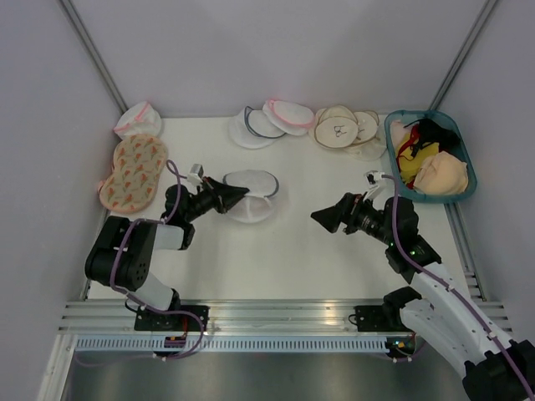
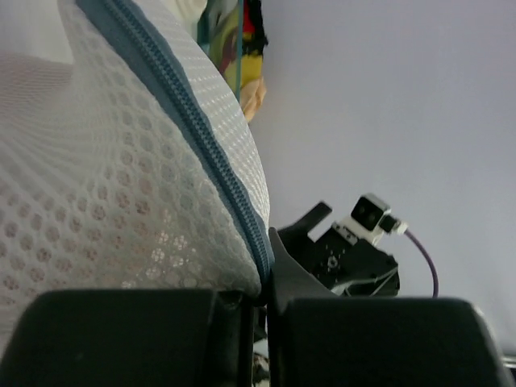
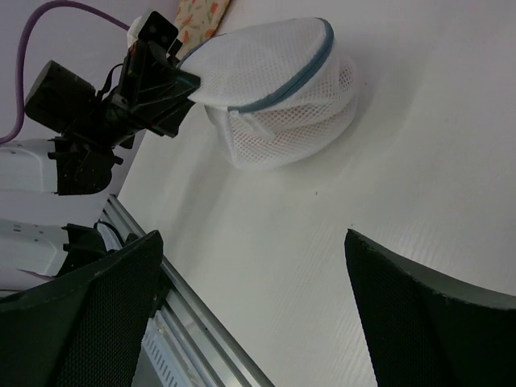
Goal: Unzip the laundry bag and remove the bra
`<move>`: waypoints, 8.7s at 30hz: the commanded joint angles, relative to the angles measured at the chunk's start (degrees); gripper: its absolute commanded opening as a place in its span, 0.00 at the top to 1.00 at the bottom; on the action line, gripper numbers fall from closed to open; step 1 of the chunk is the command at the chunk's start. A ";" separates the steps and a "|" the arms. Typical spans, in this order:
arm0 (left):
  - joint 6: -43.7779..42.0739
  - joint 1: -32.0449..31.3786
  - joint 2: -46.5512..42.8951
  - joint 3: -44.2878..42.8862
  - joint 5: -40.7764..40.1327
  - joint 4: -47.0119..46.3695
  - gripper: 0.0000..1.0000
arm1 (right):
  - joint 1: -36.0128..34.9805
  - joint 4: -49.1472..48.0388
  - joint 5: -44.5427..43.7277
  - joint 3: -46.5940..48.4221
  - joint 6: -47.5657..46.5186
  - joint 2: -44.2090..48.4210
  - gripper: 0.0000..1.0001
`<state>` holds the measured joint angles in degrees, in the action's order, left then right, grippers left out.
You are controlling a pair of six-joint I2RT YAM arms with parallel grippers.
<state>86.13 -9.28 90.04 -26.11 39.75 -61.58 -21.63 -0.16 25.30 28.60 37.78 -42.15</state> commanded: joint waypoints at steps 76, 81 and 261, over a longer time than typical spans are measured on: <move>-18.73 -13.14 -0.74 -5.49 12.44 17.40 0.98 | -30.84 26.66 -53.06 18.77 -7.55 -32.55 1.00; -44.34 -12.25 -2.77 -19.22 3.69 57.09 0.98 | -31.02 34.08 -57.82 20.79 -5.53 -32.83 0.99; -26.10 -16.91 -29.75 -4.30 -16.11 56.41 0.14 | -32.16 10.80 -7.02 25.53 -14.93 -40.11 1.00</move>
<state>53.58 -24.93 60.34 -30.94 22.81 1.93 -53.84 18.61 7.03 52.64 23.90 -83.33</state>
